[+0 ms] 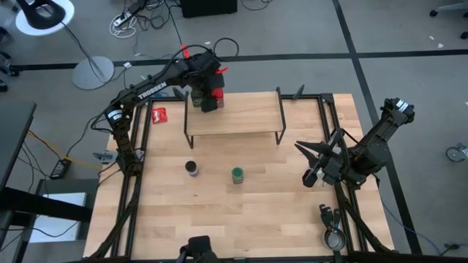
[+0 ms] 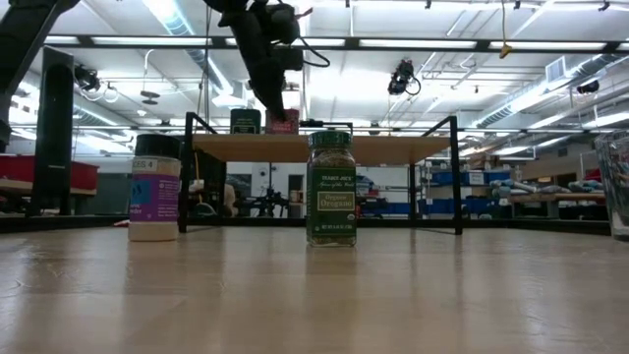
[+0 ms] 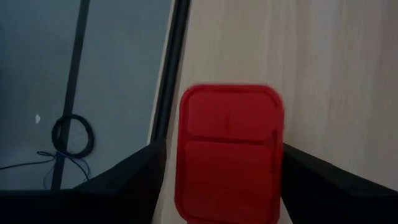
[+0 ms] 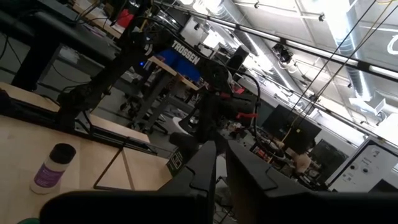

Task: Shelf spices
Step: Put the red seasoning can on the shelf

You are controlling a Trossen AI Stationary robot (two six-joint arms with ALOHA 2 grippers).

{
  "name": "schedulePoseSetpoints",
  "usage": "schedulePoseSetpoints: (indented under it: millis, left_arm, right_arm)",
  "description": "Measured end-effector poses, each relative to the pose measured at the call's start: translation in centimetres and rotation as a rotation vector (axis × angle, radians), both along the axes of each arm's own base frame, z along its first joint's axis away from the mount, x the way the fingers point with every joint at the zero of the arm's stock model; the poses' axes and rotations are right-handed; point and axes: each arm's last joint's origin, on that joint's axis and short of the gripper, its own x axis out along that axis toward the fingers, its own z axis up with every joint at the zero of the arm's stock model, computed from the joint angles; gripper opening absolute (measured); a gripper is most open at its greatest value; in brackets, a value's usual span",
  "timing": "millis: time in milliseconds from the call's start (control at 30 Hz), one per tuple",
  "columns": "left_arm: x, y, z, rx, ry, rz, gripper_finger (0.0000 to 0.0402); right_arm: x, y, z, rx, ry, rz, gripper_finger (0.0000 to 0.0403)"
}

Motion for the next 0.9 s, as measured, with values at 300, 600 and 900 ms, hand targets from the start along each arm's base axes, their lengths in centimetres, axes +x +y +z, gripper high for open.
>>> schedulePoseSetpoints:
  millis: [300, 600, 900]
  left_arm:
    - [0.6, -0.9, 3.9, 0.062, -0.126, -0.04, 0.0286]
    - [1.4, -3.1, 5.8, 0.058, -0.182, -0.086, 0.0284]
    - [2.1, -5.2, 5.5, 0.03, -0.145, -0.137, 0.0181]
  right_arm:
    - [0.0, 0.0, 0.0, 0.0, 0.0, -0.001, 0.0039]
    - [0.0, 0.0, 0.0, 0.0, 0.001, -0.001, 0.0039]
    - [0.0, 0.0, 0.0, 0.0, 0.001, -0.001, 0.0039]
